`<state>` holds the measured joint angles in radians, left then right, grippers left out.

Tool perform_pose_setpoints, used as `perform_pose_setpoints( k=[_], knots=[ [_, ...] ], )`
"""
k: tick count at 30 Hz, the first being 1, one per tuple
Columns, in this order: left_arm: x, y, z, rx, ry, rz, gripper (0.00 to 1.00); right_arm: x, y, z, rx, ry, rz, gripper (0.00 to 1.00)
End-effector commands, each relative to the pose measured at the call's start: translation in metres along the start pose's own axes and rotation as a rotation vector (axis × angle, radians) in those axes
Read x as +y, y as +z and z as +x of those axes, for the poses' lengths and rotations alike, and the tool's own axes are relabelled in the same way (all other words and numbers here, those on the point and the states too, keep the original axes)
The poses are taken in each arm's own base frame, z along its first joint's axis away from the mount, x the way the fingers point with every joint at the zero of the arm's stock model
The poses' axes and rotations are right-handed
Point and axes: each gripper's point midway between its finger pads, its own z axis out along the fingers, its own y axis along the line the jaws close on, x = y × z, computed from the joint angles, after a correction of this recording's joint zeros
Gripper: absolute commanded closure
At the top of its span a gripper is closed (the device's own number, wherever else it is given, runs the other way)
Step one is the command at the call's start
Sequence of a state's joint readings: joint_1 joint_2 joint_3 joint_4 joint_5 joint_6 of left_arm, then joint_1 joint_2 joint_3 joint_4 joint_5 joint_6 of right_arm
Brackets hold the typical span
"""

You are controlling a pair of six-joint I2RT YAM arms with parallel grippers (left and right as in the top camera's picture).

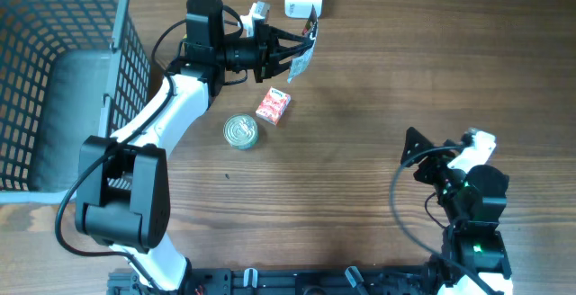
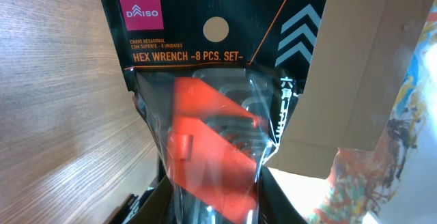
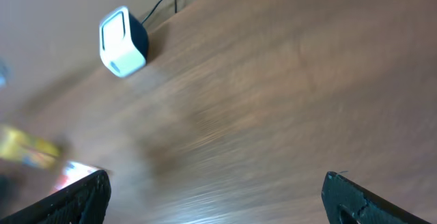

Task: Scan the item barcode
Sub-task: 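Raise the packet with the left gripper toward the scanner box, then reach the right gripper toward the packet held by the left gripper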

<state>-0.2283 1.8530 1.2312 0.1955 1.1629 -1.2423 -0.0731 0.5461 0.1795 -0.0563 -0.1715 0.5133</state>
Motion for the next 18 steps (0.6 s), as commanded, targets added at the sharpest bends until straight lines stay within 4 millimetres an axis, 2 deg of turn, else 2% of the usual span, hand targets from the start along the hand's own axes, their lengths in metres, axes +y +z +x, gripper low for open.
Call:
perform_pose_setpoints(
  k=[1, 4, 7, 10, 12, 15, 18],
  knots=[
    [-0.014, -0.002, 0.011, 0.035, 0.003, 0.022, 0.95, 0.039, -0.006, 0.005, 0.115, 0.436, -0.185, 0.0],
    [-0.014, -0.002, 0.012, 0.039, 0.003, 0.023, 0.95, 0.051, -0.011, 0.021, 0.205, 0.359, -0.256, 0.0],
    [-0.014, -0.002, 0.013, 0.045, 0.002, 0.024, 0.95, 0.035, -0.01, 0.04, 0.266, 0.396, -0.168, 0.0],
    [-0.015, -0.002, 0.013, 0.048, -0.02, 0.024, 0.96, 0.025, -0.01, 0.046, 0.275, 0.469, -0.106, 0.0],
    [-0.015, -0.002, 0.013, 0.048, -0.027, 0.024, 0.96, 0.039, -0.011, 0.039, 0.27, 0.414, -0.187, 0.0],
    [-0.015, -0.002, 0.013, 0.047, -0.031, 0.024, 0.96, 0.077, -0.021, 0.032, 0.303, 0.319, -0.406, 0.0],
    [-0.015, -0.002, 0.013, 0.048, -0.06, 0.024, 0.96, 0.096, -0.025, 0.03, 0.38, 0.436, -0.504, 0.0]
  ],
)
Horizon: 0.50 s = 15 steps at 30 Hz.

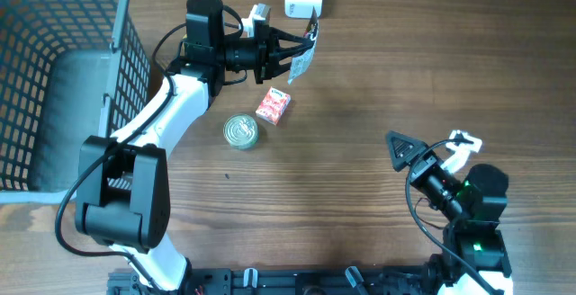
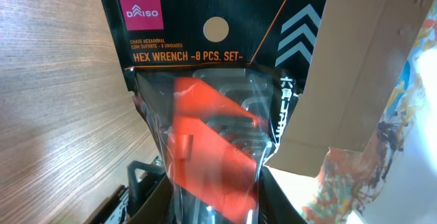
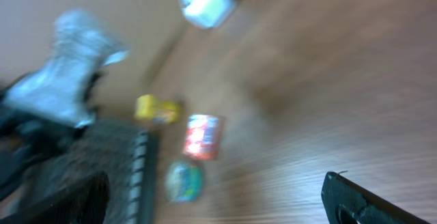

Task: Scan the item barcode
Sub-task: 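Reach the right gripper toward the packet held by the left gripper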

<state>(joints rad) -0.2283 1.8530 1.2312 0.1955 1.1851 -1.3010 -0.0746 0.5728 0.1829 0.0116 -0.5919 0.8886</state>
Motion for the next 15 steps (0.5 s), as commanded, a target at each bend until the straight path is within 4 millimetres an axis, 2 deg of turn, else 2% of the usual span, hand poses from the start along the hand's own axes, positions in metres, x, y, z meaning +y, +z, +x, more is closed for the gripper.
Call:
perform_pose_setpoints(
  k=[1, 4, 8, 10, 12, 15],
  knots=[
    [-0.014, -0.002, 0.01, 0.026, -0.001, 0.02, 0.96, 0.031, 0.003, 0.018, 0.17, 0.165, -0.151, 0.0],
    [-0.015, -0.002, 0.01, 0.026, 0.001, 0.021, 0.96, 0.04, 0.011, 0.018, 0.255, 0.398, -0.194, 0.0],
    [-0.015, -0.002, 0.01, 0.026, -0.002, 0.021, 0.96, 0.069, 0.019, 0.005, 0.316, 0.391, -0.359, 0.0],
    [-0.015, -0.002, 0.01, 0.026, -0.007, 0.021, 0.96, 0.077, 0.023, -0.002, 0.317, 0.351, -0.43, 0.0],
    [-0.015, -0.002, 0.01, 0.026, -0.047, 0.021, 0.96, 0.072, 0.033, -0.006, 0.327, 0.379, -0.437, 0.0],
    [-0.019, -0.002, 0.009, 0.025, -0.049, 0.034, 0.96, 0.05, 0.053, 0.0, 0.392, 0.481, -0.366, 0.0]
  ],
)
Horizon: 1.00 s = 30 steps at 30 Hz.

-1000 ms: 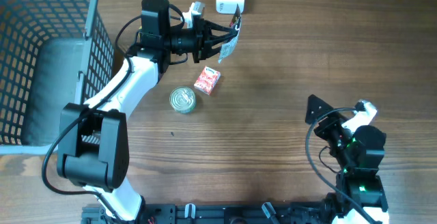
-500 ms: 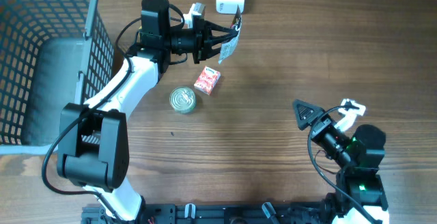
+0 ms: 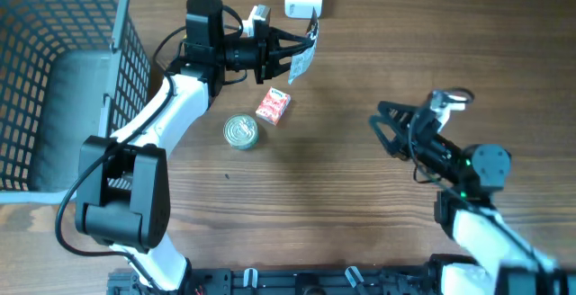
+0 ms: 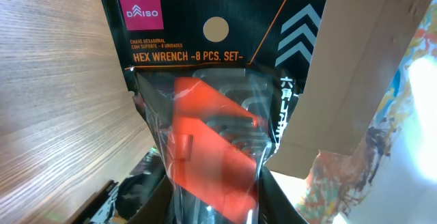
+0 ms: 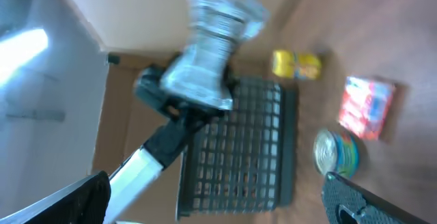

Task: Scan the item barcode
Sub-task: 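Reach the right gripper toward the packet held by the left gripper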

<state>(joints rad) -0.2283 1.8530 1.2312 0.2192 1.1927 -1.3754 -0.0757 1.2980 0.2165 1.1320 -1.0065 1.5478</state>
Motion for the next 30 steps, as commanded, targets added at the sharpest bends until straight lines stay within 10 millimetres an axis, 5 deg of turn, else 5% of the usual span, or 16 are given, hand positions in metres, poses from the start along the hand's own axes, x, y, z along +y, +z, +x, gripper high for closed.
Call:
perform_pose_setpoints(
  k=[1, 5, 11, 15, 22, 30],
  knots=[
    [-0.018, -0.002, 0.009, 0.019, 0.0, 0.028, 0.96, -0.034, 0.011, -0.002, 0.091, 0.21, 0.069, 0.0],
    [-0.027, -0.002, 0.009, 0.018, 0.003, 0.053, 0.96, -0.047, 0.029, -0.015, 0.157, 0.216, 0.071, 0.0],
    [-0.033, -0.003, 0.009, 0.018, 0.02, 0.069, 0.96, 0.004, 0.076, -0.023, 0.272, 0.087, -0.055, 0.0],
    [-0.033, -0.003, 0.009, 0.018, 0.02, 0.069, 0.96, 0.009, 0.095, -0.028, 0.265, 0.207, -0.028, 0.0],
    [-0.033, -0.003, 0.009, 0.017, 0.02, 0.069, 0.96, 0.029, 0.114, -0.046, 0.211, 0.091, -0.062, 0.0],
    [-0.033, -0.003, 0.009, 0.017, 0.02, 0.069, 0.96, 0.01, 0.13, -0.058, 0.086, 0.129, -0.002, 0.0]
  ],
)
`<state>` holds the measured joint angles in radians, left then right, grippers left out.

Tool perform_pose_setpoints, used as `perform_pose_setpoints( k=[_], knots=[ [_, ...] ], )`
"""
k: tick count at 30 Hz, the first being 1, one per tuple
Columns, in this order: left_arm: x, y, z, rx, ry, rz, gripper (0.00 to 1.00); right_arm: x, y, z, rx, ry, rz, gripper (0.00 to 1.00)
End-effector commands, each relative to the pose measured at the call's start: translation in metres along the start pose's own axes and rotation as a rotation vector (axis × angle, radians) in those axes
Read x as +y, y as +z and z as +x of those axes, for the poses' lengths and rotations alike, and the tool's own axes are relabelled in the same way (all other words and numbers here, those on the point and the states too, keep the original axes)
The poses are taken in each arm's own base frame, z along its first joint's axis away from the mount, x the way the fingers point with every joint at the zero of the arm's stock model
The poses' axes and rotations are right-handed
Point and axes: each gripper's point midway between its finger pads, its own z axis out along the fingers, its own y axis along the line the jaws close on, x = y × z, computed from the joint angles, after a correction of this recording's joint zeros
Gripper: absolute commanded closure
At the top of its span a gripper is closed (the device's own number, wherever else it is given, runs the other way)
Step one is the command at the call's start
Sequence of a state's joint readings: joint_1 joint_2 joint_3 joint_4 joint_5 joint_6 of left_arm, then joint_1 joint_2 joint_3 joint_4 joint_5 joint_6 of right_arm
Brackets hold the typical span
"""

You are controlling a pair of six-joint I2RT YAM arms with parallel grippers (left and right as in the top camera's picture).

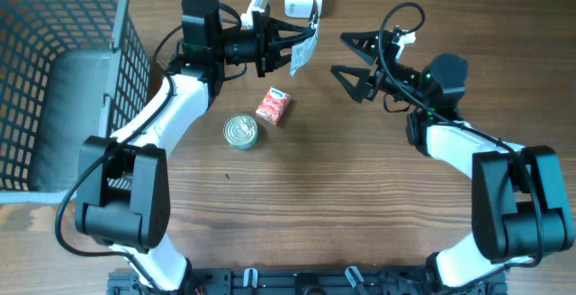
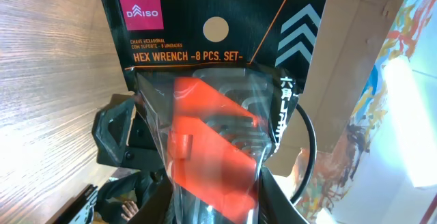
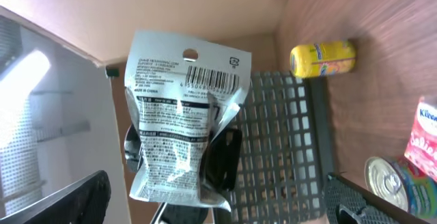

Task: Scan the item barcode
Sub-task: 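Reach the right gripper toward the packet held by the left gripper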

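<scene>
The hex wrench packet (image 1: 303, 52) hangs above the table just below the white scanner, with my left gripper (image 1: 283, 48) shut on its lower end. Its black printed front (image 2: 215, 80) fills the left wrist view, the left gripper (image 2: 215, 207) clamping it from below. My right gripper (image 1: 345, 56) stands open a short way to the packet's right, facing it and apart from it. The right wrist view shows the packet's white back (image 3: 184, 128) with its barcode (image 3: 212, 80), between the spread fingers of the right gripper (image 3: 218, 203).
A grey wire basket (image 1: 54, 79) fills the left side of the table. A tin can (image 1: 240, 131) and a small red packet (image 1: 273, 106) lie below the left gripper. A yellow can (image 3: 322, 58) lies by the basket's far end.
My right gripper has moved from the middle right of the table up to the back, close beside the packet and facing its barcode side. The left gripper has shifted slightly with the packet.
The left gripper held the hex wrench packet below the scanner at every moment. My right arm stood folded at the front right, then turned toward the table's middle, then was lifted farther in. It now stands open next to the packet.
</scene>
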<state>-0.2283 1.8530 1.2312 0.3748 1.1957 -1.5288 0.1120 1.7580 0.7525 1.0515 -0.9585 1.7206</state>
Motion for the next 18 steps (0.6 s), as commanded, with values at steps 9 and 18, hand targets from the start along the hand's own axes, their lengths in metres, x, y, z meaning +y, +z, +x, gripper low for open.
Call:
perform_pose_setpoints(
  k=[9, 18],
  knots=[
    [-0.012, -0.001, 0.01, 0.018, 0.028, 0.012, 0.96, 0.021, 0.033, -0.008, -0.085, -0.182, -0.035, 0.0],
    [-0.012, -0.001, 0.01, 0.018, 0.028, 0.012, 0.96, 0.006, 0.046, -0.009, -0.107, -0.114, 0.039, 0.01]
  ],
)
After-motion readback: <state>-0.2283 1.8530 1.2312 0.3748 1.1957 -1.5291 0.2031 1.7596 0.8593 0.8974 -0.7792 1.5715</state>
